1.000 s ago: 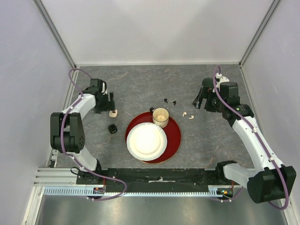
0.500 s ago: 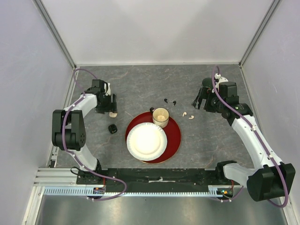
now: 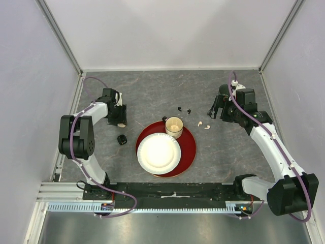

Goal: Insert the wireless bluetooth earbuds into the charging case
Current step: Pick up the charging case at the center of the board.

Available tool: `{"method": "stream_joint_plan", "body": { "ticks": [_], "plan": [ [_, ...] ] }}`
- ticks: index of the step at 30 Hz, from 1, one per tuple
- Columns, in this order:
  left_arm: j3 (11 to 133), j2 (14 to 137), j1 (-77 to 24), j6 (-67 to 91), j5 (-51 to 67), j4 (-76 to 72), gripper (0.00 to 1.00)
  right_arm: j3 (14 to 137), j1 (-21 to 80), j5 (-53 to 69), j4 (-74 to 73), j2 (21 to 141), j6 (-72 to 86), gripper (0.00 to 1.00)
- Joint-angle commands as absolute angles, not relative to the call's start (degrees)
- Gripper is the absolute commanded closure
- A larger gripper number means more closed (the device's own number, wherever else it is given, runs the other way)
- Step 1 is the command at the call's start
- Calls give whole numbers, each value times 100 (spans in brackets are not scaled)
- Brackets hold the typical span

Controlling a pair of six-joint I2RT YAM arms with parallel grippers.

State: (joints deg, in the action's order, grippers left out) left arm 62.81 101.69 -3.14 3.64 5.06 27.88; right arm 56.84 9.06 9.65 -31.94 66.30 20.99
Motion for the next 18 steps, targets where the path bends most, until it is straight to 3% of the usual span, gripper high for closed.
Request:
{"method": "stream_joint_plan", "body": {
  "ticks": [1,7,14,18],
  "plan": [
    [6284,10318,-351,422,589,2593,38,5854,914,984,-3182,6592,2083,2],
    [6232,10292,-413,457,536,2522,42,5854,905,967,-3190,6618,2083,2],
    [6118,9722,-632,519,729,2496,77,5888,905,1089,-3191,6636,2153,2],
    [6047,9019,-756,449,1291,2452,80,5968,914,1641,-3191,6741,2302,2]
  ]
}}
